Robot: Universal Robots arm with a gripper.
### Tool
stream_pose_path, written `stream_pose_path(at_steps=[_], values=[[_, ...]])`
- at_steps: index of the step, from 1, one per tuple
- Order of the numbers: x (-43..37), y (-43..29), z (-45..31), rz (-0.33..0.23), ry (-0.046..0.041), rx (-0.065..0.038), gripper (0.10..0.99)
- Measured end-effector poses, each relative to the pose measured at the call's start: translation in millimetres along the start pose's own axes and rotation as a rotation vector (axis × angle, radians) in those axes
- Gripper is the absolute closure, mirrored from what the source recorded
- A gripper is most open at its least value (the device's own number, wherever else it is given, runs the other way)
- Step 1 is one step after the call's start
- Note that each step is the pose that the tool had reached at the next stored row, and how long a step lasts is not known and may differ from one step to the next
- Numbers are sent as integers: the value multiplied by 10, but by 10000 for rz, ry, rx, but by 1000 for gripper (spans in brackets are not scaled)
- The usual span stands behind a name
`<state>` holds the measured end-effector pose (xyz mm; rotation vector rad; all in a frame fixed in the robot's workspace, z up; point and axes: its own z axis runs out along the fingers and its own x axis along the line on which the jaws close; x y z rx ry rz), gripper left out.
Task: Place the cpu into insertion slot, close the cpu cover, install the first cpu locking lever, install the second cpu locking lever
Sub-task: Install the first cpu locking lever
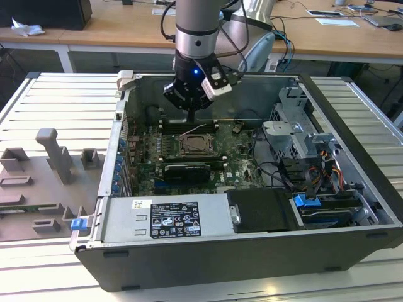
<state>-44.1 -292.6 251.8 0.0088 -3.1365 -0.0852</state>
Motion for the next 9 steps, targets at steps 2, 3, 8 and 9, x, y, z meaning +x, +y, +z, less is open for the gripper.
stream_pose_path(at_steps=[2,3,8,9], values=[[-9,1,20,-43,2,-59,980],[-11,1,32,-88,5,-59,980],[-30,22,159,-308,19,-57,980],[-36,30,165,-309,18,-58,980]])
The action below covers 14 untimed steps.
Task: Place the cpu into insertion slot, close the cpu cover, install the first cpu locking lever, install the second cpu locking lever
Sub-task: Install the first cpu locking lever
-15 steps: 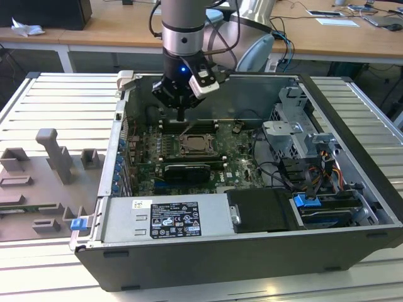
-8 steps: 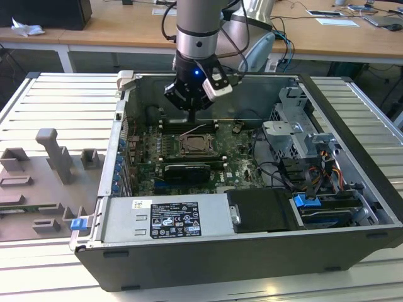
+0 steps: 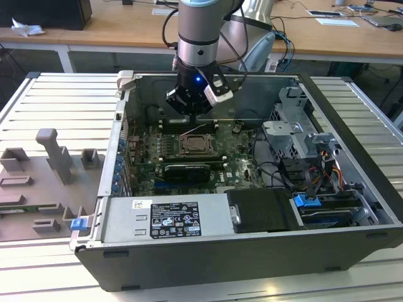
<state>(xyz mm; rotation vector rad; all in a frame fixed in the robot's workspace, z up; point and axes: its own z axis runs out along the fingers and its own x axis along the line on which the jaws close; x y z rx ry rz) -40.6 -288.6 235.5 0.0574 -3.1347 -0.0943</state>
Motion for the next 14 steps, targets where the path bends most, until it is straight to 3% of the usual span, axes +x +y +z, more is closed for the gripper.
stream_pose_path(at_steps=[5,14], values=[[-88,17,38,1,0,0,980],[-111,54,92,-68,5,1,980]])
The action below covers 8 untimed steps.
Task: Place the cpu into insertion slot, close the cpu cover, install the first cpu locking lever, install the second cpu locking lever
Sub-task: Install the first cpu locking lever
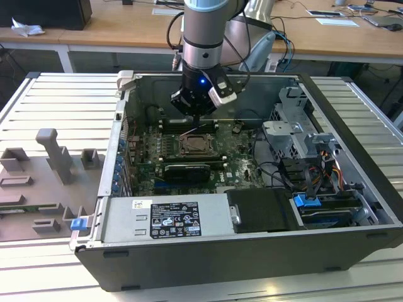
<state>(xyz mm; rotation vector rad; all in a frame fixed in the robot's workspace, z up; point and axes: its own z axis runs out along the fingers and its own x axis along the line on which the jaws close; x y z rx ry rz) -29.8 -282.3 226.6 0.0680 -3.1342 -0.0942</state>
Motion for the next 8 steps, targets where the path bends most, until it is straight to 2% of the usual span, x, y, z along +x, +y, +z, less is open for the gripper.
stream_pose_path(at_steps=[3,4,6,8], values=[[-20,8,24,0,0,-1,980],[-47,8,49,-1,0,-1,980],[-148,3,159,-2,1,1,980],[-158,1,187,-2,0,1,980]])
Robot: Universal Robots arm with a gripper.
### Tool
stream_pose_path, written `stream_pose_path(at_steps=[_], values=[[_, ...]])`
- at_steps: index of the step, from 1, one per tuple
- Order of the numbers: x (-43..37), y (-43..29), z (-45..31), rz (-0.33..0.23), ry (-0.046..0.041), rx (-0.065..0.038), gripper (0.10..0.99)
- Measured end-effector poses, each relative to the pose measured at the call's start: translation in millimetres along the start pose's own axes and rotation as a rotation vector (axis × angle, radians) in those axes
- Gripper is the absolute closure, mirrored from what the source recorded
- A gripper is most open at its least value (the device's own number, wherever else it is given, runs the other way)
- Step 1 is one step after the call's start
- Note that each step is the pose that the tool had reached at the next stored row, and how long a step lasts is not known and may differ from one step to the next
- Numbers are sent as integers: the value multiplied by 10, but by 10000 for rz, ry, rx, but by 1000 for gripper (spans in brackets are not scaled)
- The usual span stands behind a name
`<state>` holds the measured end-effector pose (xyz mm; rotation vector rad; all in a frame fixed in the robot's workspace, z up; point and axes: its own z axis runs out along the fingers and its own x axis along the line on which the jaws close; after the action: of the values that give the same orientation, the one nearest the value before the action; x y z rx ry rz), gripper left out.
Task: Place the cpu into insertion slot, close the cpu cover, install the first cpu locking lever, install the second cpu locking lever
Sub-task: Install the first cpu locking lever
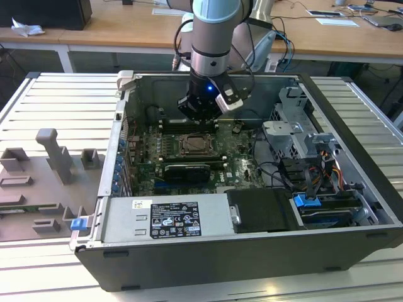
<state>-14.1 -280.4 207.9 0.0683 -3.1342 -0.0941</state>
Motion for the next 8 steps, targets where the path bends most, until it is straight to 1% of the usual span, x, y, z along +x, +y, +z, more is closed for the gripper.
stream_pose_path(at_steps=[3,8], values=[[-5,-3,30,0,3,24,980],[-6,-2,36,-1,2,33,980]])
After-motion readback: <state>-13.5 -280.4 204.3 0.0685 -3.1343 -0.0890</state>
